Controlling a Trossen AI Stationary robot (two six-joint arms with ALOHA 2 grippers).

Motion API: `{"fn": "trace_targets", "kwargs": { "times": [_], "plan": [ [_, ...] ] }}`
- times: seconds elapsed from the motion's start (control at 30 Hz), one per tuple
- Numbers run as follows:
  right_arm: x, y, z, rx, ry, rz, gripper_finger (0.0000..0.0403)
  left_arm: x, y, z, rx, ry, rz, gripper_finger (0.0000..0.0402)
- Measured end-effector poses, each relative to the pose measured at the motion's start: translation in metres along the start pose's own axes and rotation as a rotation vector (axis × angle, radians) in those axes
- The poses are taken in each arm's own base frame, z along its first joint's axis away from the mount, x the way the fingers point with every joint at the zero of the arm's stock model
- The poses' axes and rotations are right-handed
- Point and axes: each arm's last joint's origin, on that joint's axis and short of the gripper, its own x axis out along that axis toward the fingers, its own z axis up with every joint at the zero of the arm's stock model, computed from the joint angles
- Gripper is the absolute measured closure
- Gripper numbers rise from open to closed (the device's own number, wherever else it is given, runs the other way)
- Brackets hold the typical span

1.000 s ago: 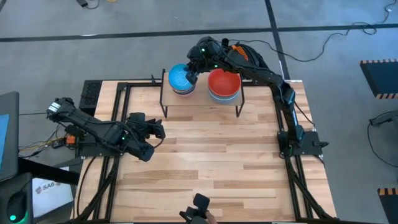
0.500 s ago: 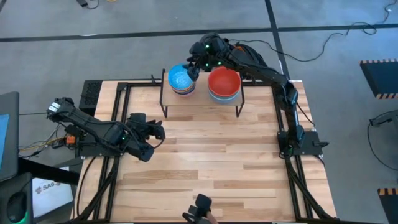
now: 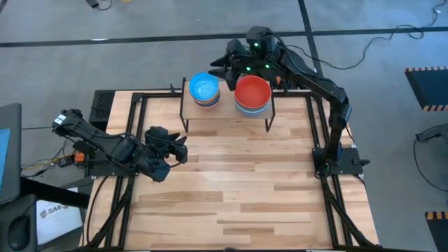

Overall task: Place and stack bowls onto a shelf
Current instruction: Return to Home Position

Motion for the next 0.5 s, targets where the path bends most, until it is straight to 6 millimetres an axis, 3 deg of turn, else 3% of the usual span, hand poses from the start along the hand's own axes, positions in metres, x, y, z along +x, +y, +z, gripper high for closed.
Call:
{"fn": "trace_targets", "kwargs": {
  "times": [0.27, 0.5],
  "plan": [
    [-0.012, 0.049, 0.006, 0.033, 0.035, 0.209, 0.0235, -0.001, -0.009, 0.005, 0.072, -0.031, -0.052, 0.0262],
    [0.005, 0.122, -0.005, 0.013, 0.09, 0.383, 0.0269, -0.005, -0.015, 0.015, 0.134, -0.061, -0.12, 0.0262]
  ]
}}
